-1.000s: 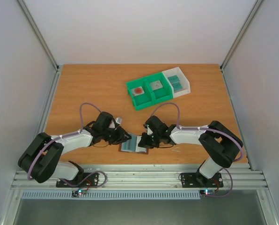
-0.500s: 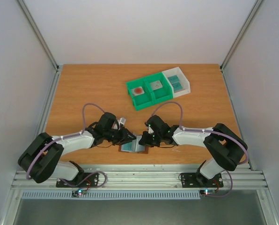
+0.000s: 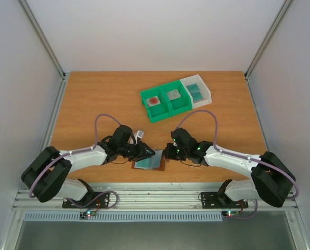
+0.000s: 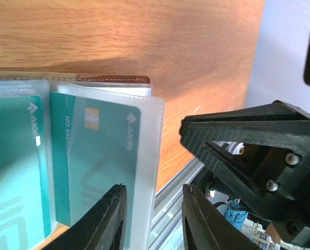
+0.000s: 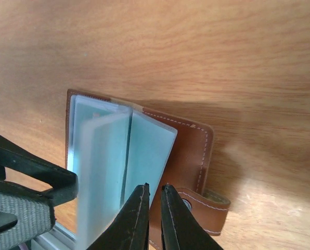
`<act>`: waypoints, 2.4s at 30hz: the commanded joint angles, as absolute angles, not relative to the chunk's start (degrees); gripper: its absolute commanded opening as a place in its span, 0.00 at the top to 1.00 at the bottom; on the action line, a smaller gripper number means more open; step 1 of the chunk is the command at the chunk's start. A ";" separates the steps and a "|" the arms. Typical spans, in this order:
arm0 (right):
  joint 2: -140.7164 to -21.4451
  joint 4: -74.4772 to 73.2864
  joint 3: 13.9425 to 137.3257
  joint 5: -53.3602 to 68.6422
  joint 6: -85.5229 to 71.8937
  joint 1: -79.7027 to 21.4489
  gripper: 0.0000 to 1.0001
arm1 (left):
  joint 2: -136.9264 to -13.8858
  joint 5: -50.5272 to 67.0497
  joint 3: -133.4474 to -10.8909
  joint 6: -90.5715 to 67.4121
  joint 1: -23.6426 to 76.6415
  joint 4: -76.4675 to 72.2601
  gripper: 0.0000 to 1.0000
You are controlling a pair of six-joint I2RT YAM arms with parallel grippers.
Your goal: Take the credit cards out of the card holder
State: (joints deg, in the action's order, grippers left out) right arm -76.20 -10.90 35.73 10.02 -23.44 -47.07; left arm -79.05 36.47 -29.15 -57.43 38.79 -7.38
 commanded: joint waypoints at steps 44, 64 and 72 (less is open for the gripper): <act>-85.96 -11.26 39.28 14.44 -26.33 -47.69 0.89 | -86.04 29.95 -24.87 -54.11 38.80 -13.08 0.61; -86.20 -12.03 33.93 10.71 -27.55 -47.72 0.91 | -88.21 32.78 -22.83 -57.56 39.44 -22.46 0.65; -86.04 -10.49 32.78 10.90 -28.28 -47.72 0.92 | -89.23 32.63 -22.22 -58.49 39.90 -24.99 0.69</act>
State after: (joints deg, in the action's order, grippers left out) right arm -85.17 -8.47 34.85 13.43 -27.27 -47.31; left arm -88.18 33.08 -23.11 -58.33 39.46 -21.96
